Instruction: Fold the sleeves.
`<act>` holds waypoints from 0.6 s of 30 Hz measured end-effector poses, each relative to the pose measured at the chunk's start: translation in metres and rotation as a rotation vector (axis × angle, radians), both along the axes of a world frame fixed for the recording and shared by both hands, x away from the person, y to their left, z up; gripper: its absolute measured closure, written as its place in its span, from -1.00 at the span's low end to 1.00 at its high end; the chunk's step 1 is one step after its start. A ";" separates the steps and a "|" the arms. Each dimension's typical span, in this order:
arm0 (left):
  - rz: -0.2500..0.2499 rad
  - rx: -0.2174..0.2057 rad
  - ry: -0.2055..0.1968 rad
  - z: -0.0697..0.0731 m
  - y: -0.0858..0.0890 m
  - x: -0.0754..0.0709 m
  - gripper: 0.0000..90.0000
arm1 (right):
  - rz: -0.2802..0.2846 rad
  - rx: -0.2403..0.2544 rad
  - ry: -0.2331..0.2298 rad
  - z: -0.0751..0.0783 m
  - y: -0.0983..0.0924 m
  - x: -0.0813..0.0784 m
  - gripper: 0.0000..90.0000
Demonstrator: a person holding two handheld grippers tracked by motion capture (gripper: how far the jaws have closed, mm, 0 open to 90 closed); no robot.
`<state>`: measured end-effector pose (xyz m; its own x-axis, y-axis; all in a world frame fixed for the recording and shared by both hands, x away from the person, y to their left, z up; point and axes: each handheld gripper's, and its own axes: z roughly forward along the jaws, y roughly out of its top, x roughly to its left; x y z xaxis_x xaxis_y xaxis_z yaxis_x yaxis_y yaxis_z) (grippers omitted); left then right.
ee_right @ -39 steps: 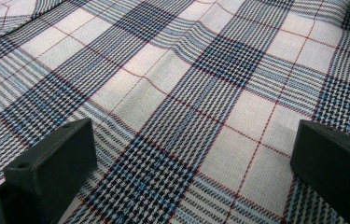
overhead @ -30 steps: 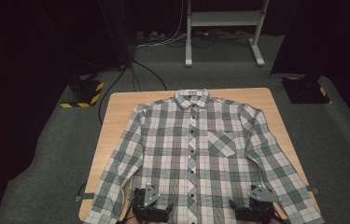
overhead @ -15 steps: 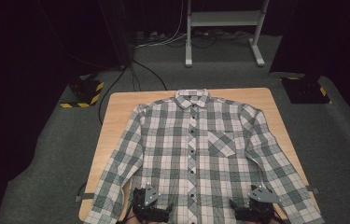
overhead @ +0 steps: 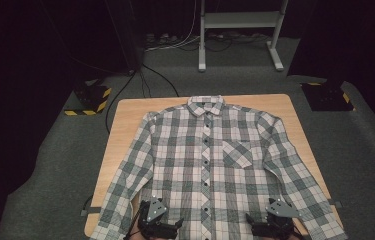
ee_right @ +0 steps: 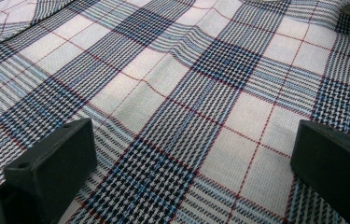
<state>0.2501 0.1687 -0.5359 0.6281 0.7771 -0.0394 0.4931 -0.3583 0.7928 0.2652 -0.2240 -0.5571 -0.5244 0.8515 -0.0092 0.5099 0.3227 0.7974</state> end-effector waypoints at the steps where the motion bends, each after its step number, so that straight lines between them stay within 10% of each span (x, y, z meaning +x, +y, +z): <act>1: -0.010 -0.016 -0.009 0.003 0.002 -0.001 -0.99 | 0.000 0.000 0.000 0.000 0.000 0.000 -1.00; 18: -0.026 -0.044 -0.017 0.018 0.010 -0.003 -0.99 | 0.000 0.001 0.000 0.000 0.000 0.000 -1.00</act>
